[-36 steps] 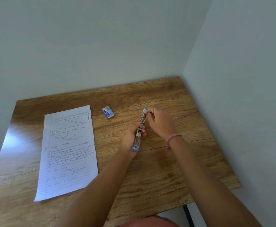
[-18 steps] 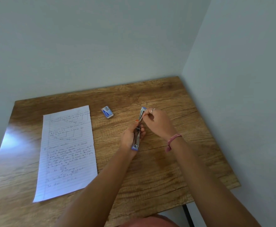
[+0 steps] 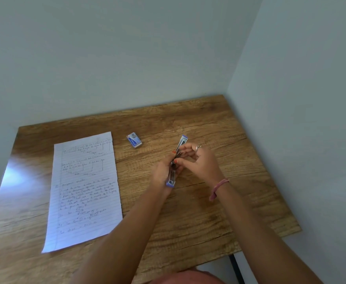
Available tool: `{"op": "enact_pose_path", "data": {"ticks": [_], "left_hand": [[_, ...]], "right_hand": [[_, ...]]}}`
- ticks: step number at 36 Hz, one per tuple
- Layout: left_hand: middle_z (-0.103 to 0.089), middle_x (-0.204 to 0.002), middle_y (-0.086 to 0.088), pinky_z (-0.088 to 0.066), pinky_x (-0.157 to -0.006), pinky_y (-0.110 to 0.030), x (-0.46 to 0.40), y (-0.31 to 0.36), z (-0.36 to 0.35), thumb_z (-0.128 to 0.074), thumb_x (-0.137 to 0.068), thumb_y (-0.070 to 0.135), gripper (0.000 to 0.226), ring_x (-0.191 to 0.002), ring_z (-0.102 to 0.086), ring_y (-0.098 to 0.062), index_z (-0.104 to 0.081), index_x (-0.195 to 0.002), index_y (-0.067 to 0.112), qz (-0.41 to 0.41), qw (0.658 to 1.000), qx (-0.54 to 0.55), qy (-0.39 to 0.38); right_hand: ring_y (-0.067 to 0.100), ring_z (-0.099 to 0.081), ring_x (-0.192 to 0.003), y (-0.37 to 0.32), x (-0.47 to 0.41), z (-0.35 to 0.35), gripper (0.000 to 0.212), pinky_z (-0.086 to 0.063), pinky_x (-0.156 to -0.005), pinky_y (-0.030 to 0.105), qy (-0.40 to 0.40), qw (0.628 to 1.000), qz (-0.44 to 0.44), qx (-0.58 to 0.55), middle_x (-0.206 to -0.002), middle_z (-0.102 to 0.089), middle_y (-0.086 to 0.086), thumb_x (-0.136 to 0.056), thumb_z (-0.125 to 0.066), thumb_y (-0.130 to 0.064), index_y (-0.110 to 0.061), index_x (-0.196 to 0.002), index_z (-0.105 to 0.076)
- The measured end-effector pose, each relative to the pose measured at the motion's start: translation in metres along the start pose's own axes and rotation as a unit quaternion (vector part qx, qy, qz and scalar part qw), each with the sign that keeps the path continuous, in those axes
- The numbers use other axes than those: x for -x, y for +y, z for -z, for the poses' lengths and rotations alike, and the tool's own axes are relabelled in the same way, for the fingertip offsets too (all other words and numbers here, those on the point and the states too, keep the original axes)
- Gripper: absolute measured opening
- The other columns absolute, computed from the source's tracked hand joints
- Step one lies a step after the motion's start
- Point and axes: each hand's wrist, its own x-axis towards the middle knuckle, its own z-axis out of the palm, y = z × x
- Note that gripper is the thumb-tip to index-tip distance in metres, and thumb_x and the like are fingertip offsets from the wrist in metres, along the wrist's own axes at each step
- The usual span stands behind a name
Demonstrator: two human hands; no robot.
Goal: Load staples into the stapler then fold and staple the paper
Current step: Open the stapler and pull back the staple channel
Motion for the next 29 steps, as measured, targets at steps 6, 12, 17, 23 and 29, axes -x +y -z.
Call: {"op": "enact_pose_path", "data": {"ticks": [6,12,17,23,29], "left_hand": [[-0.070,-0.094,-0.012,-0.059,-0.079,-0.029,-0.002,0.004,0.000,-0.054,-0.095,0.013,0.025,-0.074,-0.069,-0.013,-0.065,-0.109,-0.004,0.028,0.999,0.002,-0.040],[-0.064,-0.070,-0.003,-0.051,-0.053,-0.019,-0.003,0.016,0.008,-0.047,-0.092,0.020,0.023,-0.057,-0.063,-0.010,-0.060,-0.099,0.002,0.115,0.988,0.011,-0.099],[-0.064,-0.074,-0.003,-0.054,-0.054,-0.018,-0.007,0.016,0.014,-0.058,-0.089,0.022,0.023,-0.058,-0.061,-0.009,-0.063,-0.102,0.003,0.101,0.987,0.019,-0.121],[-0.064,-0.085,-0.009,-0.057,-0.060,-0.022,-0.011,0.013,0.013,-0.055,-0.095,0.018,0.023,-0.068,-0.063,-0.012,-0.063,-0.108,0.001,0.111,0.989,0.064,-0.075],[-0.064,-0.099,-0.014,-0.056,-0.078,-0.026,-0.011,0.014,0.011,-0.045,-0.100,0.015,0.028,-0.084,-0.064,-0.016,-0.058,-0.117,-0.003,0.115,0.989,0.075,-0.060]], "right_hand": [[0.004,-0.070,-0.083,-0.003,-0.003,-0.004,0.020,-0.055,-0.081,0.020,0.027,0.999,-0.024,0.011,-0.090,-0.075,-0.002,-0.080,-0.076,-0.010,-0.013,-0.100,-0.074],[-0.012,-0.064,-0.075,-0.005,-0.011,-0.002,0.020,-0.046,-0.075,0.004,-0.022,0.999,-0.039,0.008,-0.089,-0.076,-0.002,-0.081,-0.074,-0.007,-0.015,-0.099,-0.076],[-0.002,-0.068,-0.082,-0.004,-0.015,-0.006,0.020,-0.052,-0.078,0.012,-0.044,0.998,-0.053,0.000,-0.091,-0.075,-0.001,-0.084,-0.070,-0.005,-0.014,-0.102,-0.073],[-0.005,-0.068,-0.079,-0.004,-0.012,-0.012,0.019,-0.052,-0.077,0.011,-0.006,0.997,-0.058,-0.040,-0.088,-0.074,-0.005,-0.080,-0.075,-0.006,-0.011,-0.099,-0.075],[0.001,-0.070,-0.086,-0.005,-0.008,-0.021,0.015,-0.054,-0.081,0.015,0.025,0.995,-0.077,-0.063,-0.096,-0.075,-0.002,-0.081,-0.075,-0.006,-0.012,-0.094,-0.076]]}}
